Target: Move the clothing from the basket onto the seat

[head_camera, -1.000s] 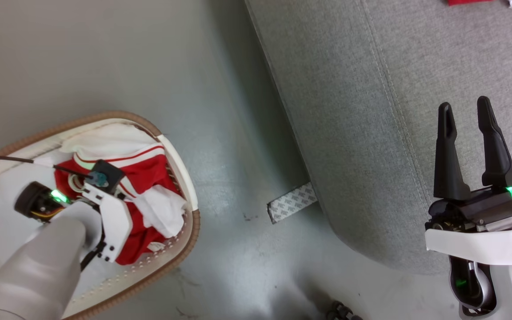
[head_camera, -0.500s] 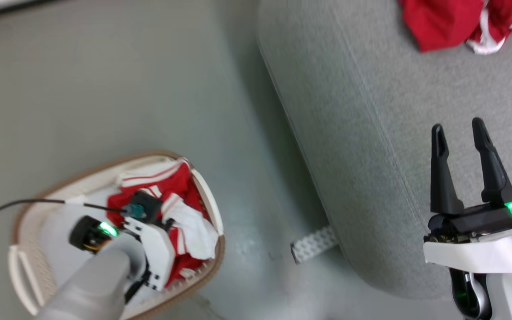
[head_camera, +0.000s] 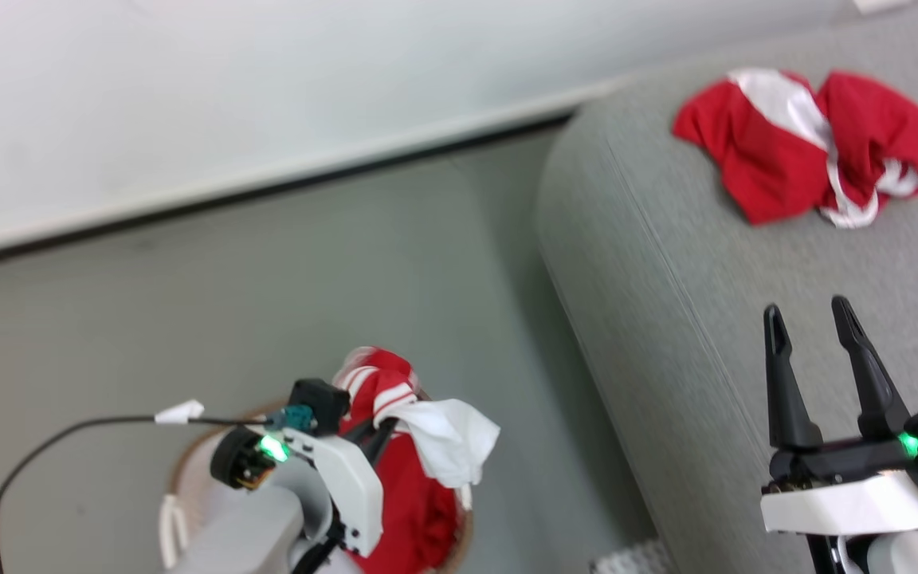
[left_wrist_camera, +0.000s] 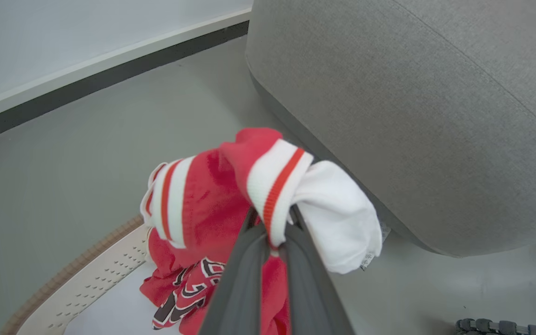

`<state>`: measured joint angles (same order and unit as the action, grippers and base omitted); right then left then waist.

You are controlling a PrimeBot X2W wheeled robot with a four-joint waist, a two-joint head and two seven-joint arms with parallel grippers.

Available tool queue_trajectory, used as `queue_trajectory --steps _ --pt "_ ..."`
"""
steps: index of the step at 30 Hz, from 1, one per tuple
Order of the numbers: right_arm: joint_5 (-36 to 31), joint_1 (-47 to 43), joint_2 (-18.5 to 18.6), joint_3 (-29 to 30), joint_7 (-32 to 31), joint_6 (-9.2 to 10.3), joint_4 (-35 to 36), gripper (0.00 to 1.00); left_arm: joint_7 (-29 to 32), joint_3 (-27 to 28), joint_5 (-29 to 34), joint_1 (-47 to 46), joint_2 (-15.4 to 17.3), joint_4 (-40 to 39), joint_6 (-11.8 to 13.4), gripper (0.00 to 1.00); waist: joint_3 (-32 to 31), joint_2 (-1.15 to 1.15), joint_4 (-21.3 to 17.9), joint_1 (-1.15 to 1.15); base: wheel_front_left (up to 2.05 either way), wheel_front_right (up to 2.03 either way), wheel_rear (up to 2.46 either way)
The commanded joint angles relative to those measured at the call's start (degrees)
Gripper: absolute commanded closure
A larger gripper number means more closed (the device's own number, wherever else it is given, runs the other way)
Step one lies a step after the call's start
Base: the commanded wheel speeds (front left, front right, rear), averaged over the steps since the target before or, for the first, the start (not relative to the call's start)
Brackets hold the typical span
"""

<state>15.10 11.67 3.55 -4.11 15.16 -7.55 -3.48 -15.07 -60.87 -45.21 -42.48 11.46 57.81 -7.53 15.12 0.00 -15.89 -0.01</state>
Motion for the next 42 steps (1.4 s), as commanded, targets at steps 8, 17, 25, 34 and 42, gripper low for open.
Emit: queue_trajectory --steps 8,17,25,34,42 --pt "1.8 -3.9 1.7 -0.6 0.0 0.13 -1.3 0.00 -0.1 9.1 6.7 5.2 -1.0 -9.1 0.9 1.00 -10.0 0.00 7.9 0.01 0.00 0.00 0.00" --pt "3.5 -5.4 2.3 -2.2 0.0 0.13 -2.7 0.00 -0.1 17.4 11.7 6.6 -2.1 -17.2 1.1 1.00 -12.8 0.00 11.0 0.01 0.00 0.00 0.00" --pt "4.1 -6.1 2.8 -3.8 0.0 0.13 -3.6 0.00 -0.1 22.9 15.2 5.3 -2.5 -23.1 1.3 1.00 -14.8 0.00 13.3 0.01 0.00 0.00 0.00" --pt "4.6 -6.9 2.1 -6.0 0.0 0.13 -4.7 0.00 -0.1 27.8 17.9 3.6 -2.9 -31.2 1.3 1.00 -15.3 0.00 14.7 0.01 0.00 0.00 0.00" --pt "4.8 -6.1 1.8 -8.2 0.0 0.13 -5.5 0.00 -0.1 28.9 18.5 5.7 -3.1 -35.8 1.0 1.00 -15.0 0.00 16.1 0.01 0.00 0.00 0.00"
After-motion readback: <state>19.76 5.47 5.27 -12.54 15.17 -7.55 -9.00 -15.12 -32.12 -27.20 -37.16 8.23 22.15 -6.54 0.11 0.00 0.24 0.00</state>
